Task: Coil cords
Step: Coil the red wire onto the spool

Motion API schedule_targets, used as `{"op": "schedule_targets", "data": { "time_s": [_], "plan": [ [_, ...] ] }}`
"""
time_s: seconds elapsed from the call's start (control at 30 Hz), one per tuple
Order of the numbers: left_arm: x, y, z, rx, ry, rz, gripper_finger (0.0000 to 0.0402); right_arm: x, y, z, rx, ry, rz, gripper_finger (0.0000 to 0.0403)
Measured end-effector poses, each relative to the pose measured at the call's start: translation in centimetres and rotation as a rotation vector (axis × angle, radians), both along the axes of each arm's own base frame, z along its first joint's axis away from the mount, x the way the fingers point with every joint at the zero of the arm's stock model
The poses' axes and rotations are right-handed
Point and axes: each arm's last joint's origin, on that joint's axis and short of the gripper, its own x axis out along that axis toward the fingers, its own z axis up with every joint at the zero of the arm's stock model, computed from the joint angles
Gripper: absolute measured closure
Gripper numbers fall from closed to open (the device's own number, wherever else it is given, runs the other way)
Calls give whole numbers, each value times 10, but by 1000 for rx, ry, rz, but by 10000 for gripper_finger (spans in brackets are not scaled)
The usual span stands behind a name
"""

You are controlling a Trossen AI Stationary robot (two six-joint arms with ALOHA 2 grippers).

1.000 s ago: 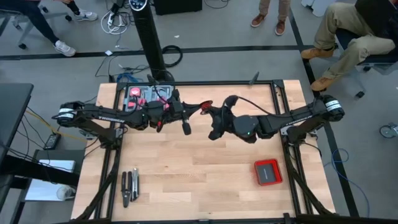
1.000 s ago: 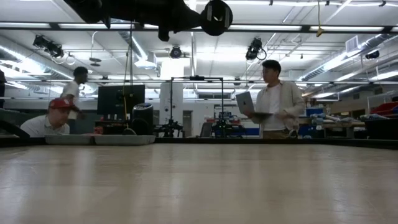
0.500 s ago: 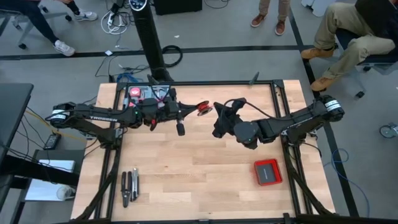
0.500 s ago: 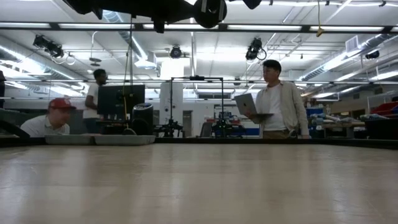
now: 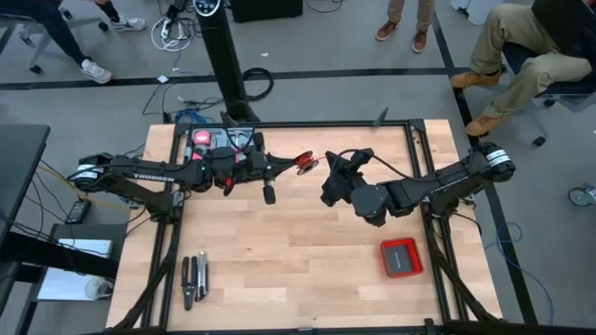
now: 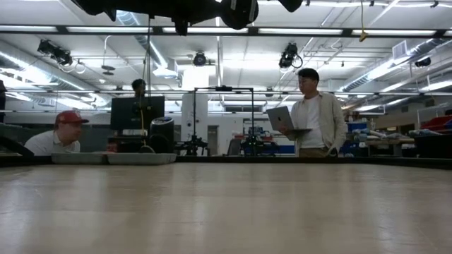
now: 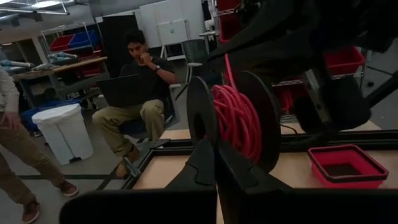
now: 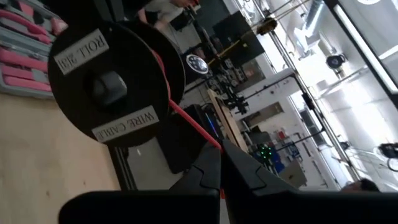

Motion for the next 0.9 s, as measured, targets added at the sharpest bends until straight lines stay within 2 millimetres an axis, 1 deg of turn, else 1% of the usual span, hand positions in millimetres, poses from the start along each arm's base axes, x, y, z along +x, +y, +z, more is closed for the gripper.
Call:
{"op": "schedule_targets", "data": {
  "time_s": [0.47,0.9],
  "plan": [
    [-1,-1,1,-3,-10,-12,401,-1,-1,2,-4,-28,-63,403],
    [-1,-3,2,-18,-35,-63,401,0,5,0,25,0,95,401]
  ]
}}
